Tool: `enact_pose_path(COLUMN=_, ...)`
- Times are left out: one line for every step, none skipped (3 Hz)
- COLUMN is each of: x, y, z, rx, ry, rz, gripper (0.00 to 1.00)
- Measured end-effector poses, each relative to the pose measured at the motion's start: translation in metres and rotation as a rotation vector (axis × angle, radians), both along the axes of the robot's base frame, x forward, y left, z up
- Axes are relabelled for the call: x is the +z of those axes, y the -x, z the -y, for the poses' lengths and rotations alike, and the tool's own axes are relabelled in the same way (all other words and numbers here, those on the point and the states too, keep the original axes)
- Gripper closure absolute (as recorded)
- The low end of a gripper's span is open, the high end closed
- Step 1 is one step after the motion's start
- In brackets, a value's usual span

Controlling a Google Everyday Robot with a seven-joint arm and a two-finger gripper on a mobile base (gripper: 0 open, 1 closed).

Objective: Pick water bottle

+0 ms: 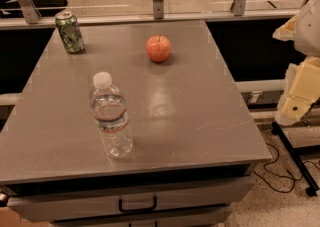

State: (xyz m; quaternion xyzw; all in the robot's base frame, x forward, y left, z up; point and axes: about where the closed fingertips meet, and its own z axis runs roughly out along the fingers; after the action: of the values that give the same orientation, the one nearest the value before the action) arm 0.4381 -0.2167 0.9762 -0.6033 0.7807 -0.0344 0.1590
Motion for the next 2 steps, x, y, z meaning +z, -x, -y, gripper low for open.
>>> enact_pose_path(x=0.000, y=0.000, z=0.000, rx=0.000, ry=0.000, rz=0.000, gripper=0.00)
enact_pose_path(x=-0.014, y=-0.001, z=-0.029, rx=0.045, ry=-0.089, rz=-0.002, gripper=0.00)
